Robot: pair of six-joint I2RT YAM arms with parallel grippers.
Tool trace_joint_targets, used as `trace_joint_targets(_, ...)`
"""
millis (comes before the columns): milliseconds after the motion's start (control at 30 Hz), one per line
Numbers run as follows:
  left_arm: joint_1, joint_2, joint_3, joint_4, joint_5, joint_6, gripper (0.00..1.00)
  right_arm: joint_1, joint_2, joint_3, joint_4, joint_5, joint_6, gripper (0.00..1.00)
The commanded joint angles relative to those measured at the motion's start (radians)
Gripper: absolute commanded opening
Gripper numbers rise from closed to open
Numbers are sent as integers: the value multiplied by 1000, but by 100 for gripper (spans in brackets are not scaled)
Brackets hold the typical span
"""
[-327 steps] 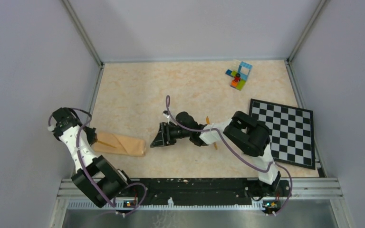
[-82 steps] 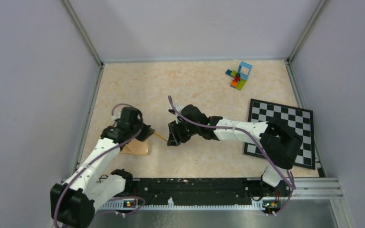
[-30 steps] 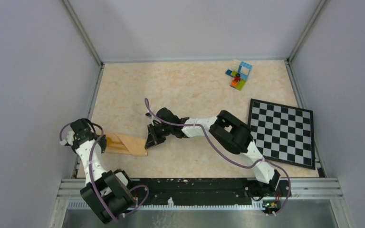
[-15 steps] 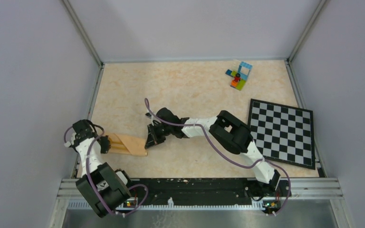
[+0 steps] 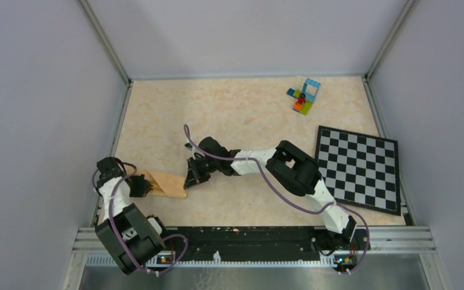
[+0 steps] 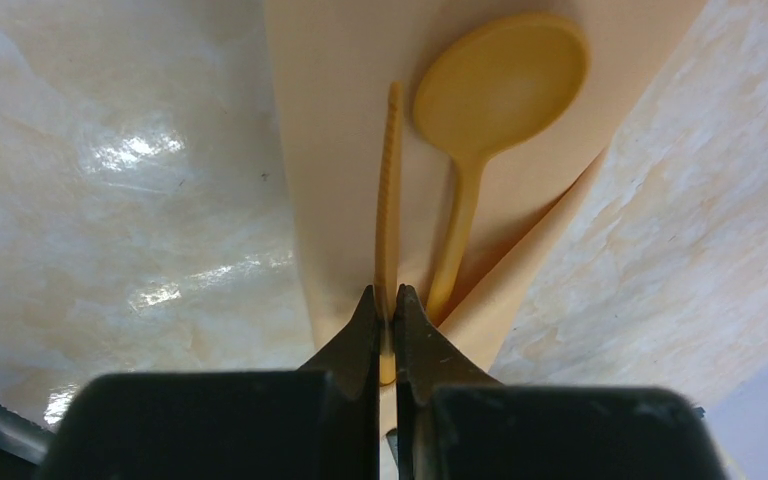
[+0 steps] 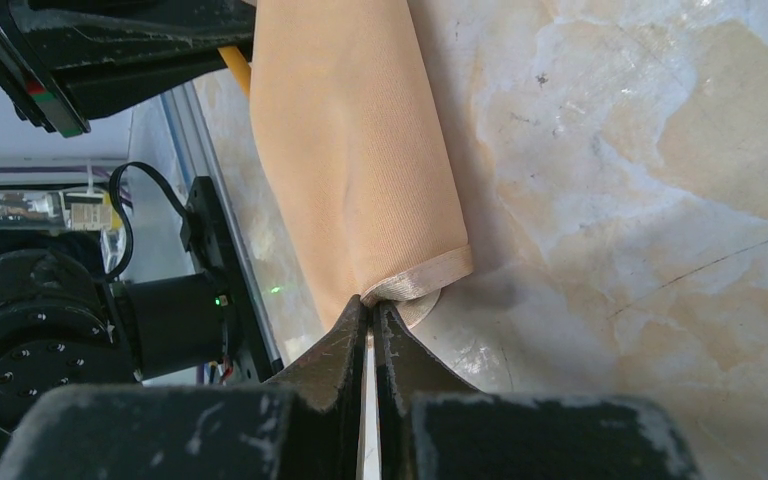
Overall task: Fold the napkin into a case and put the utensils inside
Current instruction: Insert the knife into the folded napkin.
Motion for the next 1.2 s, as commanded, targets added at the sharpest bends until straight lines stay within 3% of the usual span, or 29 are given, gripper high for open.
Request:
trace_joint_targets(0, 5, -20, -20, -8, 39, -12, 0, 13, 0, 15, 44, -5, 5, 0)
trace_joint_targets(167, 4, -35, -50, 8, 58, -4, 8, 13, 0, 15, 46, -5, 5, 0)
trace_joint_targets(433, 1, -23, -59, 48, 95, 19, 3, 14, 2, 13, 50, -9, 7, 0)
trace_joint_targets(600, 1, -24, -53, 38, 114, 29, 8, 16, 3, 13, 49, -9, 2, 0)
trace_joint_targets(733, 0, -37, -41, 21, 120, 31, 19, 19, 5, 18, 46, -9, 3, 0)
trace_joint_targets(933, 1, -60, 16, -58, 60, 68, 44, 19, 5, 19, 45, -8, 1, 0)
trace_joint_targets(1167, 1, -119, 97, -124, 48, 122, 51, 19, 5, 18, 44, -8, -2, 0)
